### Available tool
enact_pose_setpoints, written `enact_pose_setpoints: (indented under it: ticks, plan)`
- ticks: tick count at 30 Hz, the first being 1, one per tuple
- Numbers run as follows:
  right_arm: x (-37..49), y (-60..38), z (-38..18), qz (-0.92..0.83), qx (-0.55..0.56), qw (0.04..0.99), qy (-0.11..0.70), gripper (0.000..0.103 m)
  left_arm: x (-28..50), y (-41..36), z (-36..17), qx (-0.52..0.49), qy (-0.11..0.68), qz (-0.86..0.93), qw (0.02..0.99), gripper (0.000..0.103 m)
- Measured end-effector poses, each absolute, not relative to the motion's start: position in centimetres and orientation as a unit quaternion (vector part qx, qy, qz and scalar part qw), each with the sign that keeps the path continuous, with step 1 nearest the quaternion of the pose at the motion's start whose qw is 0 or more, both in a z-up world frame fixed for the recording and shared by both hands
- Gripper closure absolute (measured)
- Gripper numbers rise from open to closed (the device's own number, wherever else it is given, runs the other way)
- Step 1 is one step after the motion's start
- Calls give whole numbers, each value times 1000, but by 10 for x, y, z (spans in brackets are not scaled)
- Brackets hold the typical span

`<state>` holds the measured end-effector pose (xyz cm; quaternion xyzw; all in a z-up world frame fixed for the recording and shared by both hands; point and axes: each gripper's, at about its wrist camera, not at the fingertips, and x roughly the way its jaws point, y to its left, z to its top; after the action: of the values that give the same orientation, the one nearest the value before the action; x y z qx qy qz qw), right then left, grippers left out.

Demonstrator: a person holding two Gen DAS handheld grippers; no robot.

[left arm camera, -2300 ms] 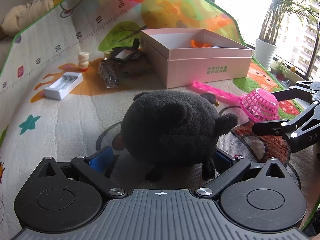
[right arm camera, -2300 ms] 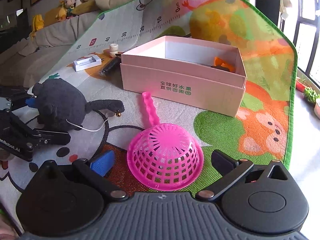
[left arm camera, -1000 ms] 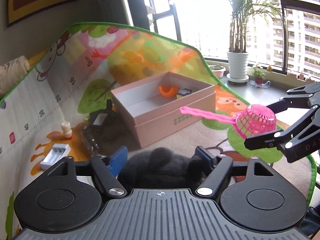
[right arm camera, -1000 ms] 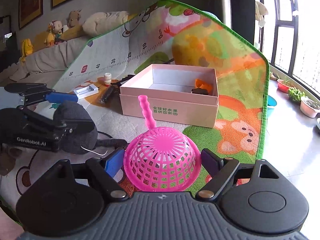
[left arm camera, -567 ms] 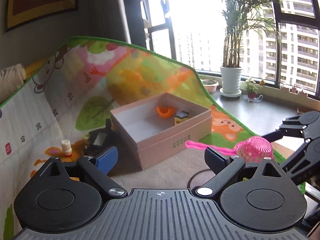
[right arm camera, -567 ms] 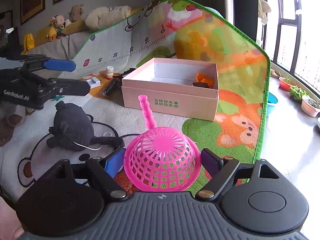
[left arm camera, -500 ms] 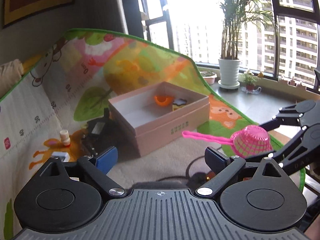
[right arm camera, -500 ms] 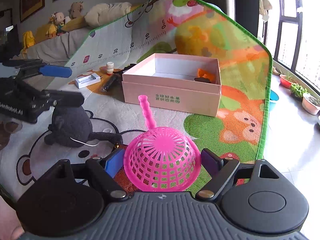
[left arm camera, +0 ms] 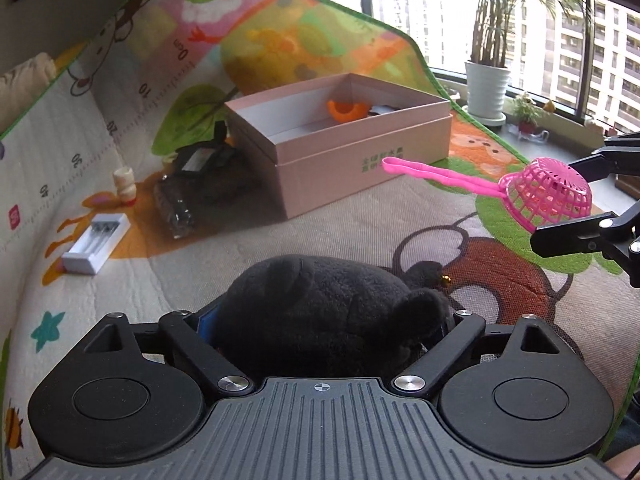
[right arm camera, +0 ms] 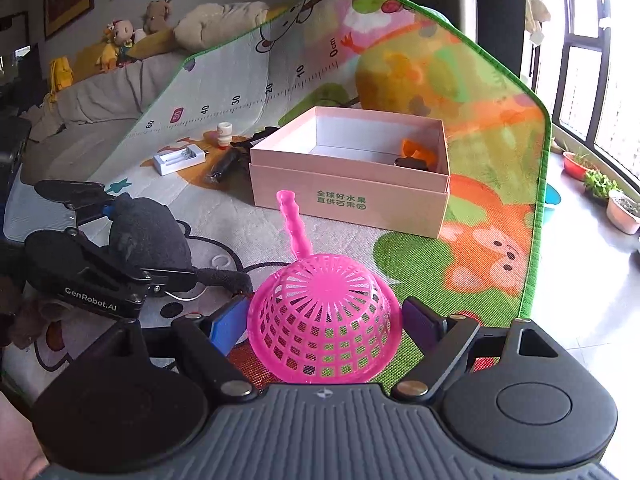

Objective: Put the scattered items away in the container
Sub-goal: 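Carry the plush toy in the left gripper while the right gripper carries the basket toward the pink box, then lower the plush toy and basket into the pink box and open both grippers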

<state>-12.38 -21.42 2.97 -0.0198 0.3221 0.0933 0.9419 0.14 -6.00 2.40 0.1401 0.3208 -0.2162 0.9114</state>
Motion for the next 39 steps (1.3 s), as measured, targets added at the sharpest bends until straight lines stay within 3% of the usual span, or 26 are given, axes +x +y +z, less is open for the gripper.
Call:
enact_pose_setpoints:
  ticks: [11, 20, 24, 29, 39]
  plan:
    - [-119, -224, 51, 97, -4, 949, 300, 19, 8, -75, 69, 144, 258, -251, 922, 10]
    - [-22, -270, 125, 64, 43, 963, 258, 19, 100, -117, 116, 149, 137, -273, 940, 8]
    - [46, -276, 134, 48, 72, 957, 278, 19, 147, -122, 101, 129, 169, -272, 938, 7]
    - [109, -267, 106, 68, 105, 933, 337, 11, 132, -69, 91, 92, 180, -249, 947, 1]
    - [129, -254, 87, 55, 93, 925, 365, 11, 118, 11, 44, 62, 272, -131, 951, 0]
